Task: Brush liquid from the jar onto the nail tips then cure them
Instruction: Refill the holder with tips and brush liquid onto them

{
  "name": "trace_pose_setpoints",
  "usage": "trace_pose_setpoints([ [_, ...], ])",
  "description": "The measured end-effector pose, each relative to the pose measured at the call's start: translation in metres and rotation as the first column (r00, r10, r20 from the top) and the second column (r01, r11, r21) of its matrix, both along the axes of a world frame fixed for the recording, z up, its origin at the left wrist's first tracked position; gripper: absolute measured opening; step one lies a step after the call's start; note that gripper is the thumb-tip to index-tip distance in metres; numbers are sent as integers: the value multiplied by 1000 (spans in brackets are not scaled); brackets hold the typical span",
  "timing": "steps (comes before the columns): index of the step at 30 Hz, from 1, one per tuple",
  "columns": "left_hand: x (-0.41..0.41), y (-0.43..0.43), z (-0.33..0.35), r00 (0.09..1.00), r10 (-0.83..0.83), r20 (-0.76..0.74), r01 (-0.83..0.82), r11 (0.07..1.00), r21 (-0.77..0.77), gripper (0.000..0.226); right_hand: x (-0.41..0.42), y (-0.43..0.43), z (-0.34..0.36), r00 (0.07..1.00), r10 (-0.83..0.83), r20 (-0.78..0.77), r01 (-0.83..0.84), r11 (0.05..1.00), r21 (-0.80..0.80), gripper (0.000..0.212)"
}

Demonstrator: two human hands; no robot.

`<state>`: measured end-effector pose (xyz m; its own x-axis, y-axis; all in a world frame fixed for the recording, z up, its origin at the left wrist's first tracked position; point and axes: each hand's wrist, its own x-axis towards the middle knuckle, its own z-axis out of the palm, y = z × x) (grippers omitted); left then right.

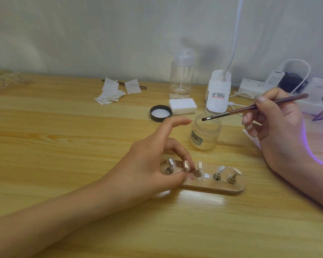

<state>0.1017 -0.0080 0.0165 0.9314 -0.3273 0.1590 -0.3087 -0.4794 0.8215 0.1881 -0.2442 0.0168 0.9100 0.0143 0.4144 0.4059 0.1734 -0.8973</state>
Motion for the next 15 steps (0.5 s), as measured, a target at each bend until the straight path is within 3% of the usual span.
trace_pose_setpoints([
  [6, -3, -12, 2, 979, 1, 204, -38, 983, 178, 82, 0, 0, 0, 1000, 1, -3, -1, 1000, 22, 26],
  [15, -8, -22, 3, 901, -50, 431, -96, 946, 311, 71, 1, 0, -1, 1000, -14, -18, 15, 998, 55, 22],
])
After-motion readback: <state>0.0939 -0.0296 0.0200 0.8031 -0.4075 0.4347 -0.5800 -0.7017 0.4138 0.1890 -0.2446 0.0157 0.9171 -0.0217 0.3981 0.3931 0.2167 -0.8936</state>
